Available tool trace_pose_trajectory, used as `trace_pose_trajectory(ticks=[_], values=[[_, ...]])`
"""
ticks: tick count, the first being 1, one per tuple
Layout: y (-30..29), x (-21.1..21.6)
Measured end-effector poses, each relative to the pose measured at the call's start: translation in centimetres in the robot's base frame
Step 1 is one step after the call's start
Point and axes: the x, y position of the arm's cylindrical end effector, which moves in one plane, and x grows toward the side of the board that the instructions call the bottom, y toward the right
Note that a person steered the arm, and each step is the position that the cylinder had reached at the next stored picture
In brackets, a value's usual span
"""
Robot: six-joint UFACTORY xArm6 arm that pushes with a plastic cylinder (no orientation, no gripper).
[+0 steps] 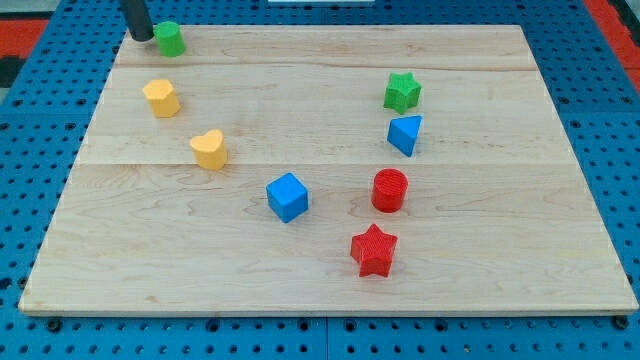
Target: Push the green circle to the top left of the green star
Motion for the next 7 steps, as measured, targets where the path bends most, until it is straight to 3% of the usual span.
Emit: trace_pose_trajectory(ticks=[1, 2, 3, 4, 5, 6, 7], values=[[2.0, -0.7], [15.1, 2.8], [20.2, 6.1], [13.8, 3.2], [13.9, 4.1], [14.3, 8.2], [21.3, 8.7]])
